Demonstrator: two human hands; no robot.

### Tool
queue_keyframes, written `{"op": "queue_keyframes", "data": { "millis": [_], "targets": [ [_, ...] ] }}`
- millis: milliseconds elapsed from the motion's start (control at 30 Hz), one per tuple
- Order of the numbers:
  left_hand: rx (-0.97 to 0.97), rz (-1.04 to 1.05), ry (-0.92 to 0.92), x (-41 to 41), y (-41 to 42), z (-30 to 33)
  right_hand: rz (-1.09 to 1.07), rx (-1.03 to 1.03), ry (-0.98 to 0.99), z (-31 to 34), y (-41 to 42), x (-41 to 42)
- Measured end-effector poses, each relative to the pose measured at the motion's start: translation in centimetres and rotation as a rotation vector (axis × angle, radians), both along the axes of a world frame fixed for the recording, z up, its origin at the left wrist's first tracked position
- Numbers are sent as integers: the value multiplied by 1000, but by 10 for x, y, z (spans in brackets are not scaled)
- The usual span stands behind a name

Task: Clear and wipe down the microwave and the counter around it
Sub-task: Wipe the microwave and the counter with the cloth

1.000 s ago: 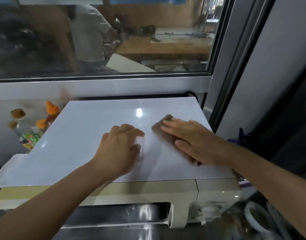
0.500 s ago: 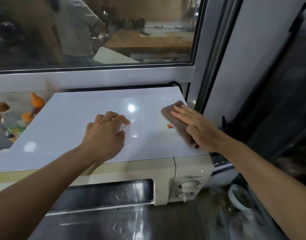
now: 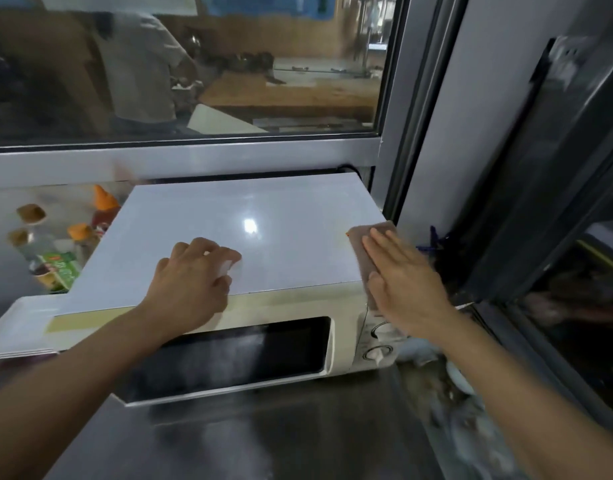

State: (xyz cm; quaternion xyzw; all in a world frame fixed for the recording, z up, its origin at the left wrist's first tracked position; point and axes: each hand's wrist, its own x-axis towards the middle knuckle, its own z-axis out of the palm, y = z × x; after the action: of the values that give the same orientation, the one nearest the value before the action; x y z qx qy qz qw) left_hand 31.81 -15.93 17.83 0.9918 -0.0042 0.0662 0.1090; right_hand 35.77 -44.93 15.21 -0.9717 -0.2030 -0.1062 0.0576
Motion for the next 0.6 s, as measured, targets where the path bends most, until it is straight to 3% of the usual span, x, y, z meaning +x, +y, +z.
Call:
{"op": "queue_keyframes", "data": {
  "millis": [133, 300, 467, 600],
  "targets": [
    [-74, -26, -34, -6, 4, -4, -48, 39, 15, -1, 62, -6],
    [-121, -34, -7, -8, 10, -5, 109, 54, 45, -4, 112, -24],
    [-200, -77, -11, -13, 19, -3, 303, 80, 433, 21, 58, -12],
    [-165, 0, -122, -23, 40, -6, 245, -106, 213, 12, 12, -12]
  ]
}}
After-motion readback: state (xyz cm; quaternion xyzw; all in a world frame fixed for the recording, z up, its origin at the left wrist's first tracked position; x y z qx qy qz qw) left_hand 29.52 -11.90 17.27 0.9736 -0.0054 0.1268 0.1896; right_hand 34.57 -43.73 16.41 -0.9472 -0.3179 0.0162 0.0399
